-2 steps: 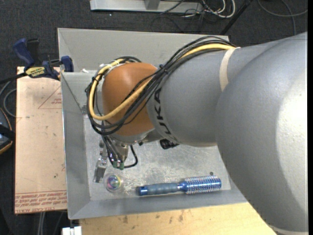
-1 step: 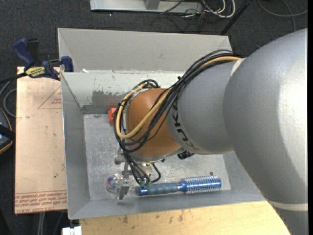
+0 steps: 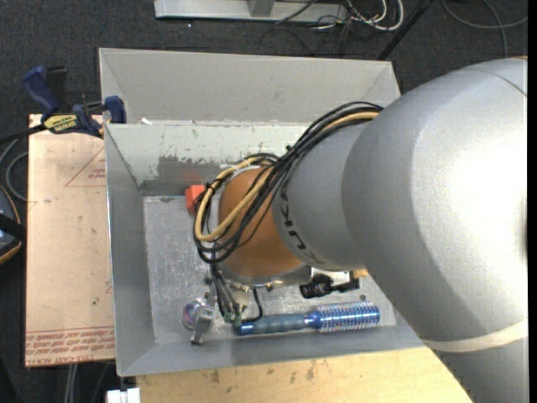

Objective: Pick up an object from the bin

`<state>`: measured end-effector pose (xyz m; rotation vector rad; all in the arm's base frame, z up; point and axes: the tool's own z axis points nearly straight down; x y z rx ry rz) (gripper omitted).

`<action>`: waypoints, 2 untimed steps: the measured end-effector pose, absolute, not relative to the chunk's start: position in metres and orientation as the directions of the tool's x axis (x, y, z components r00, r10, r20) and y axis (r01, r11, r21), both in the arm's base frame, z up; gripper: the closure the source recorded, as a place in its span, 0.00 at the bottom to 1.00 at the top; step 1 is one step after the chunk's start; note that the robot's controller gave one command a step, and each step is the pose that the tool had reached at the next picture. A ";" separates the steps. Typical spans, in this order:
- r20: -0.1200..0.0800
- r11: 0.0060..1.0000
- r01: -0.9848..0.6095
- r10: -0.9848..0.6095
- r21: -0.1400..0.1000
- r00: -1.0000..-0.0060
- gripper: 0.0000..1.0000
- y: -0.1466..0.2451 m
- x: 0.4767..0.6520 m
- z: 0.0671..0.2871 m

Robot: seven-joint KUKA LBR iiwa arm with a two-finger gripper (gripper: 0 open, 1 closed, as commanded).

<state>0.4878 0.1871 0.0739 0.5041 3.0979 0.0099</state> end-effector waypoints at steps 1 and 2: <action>-0.007 0.947 0.320 0.321 0.011 -0.947 1.00 0.187 0.490 0.076; -0.007 0.947 0.321 0.321 0.009 -0.947 0.00 0.187 0.489 0.074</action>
Offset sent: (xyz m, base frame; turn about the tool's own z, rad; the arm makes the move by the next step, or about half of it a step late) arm 0.0000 0.0000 0.0000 0.0000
